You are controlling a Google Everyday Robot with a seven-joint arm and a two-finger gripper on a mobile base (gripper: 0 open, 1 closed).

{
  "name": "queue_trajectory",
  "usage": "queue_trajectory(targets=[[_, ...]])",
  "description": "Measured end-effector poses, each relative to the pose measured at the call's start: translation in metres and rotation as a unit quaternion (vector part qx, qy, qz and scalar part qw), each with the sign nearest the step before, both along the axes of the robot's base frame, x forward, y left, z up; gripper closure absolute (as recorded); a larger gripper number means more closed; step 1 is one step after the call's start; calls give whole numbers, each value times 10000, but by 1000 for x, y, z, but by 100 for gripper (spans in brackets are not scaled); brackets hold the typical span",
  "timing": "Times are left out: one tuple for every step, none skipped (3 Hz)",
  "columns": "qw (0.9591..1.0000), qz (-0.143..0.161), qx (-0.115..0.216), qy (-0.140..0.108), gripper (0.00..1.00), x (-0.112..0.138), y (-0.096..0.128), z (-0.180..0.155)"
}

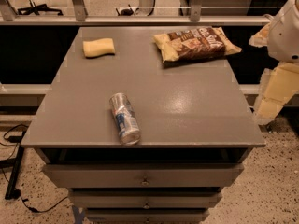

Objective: Pick redbull can

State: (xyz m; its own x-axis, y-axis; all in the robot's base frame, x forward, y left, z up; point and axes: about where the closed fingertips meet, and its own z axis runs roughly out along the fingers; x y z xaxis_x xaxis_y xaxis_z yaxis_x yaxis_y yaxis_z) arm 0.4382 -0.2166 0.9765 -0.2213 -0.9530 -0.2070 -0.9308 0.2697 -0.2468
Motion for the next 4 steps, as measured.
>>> queue_trajectory(targets=[[10000,41,36,-43,0,1,2,2],[9982,425,321,-270,0,12,20,10],[9812,1686,575,-741,0,24,83,18],[9367,3228,424,-1288,0,26,141,20]])
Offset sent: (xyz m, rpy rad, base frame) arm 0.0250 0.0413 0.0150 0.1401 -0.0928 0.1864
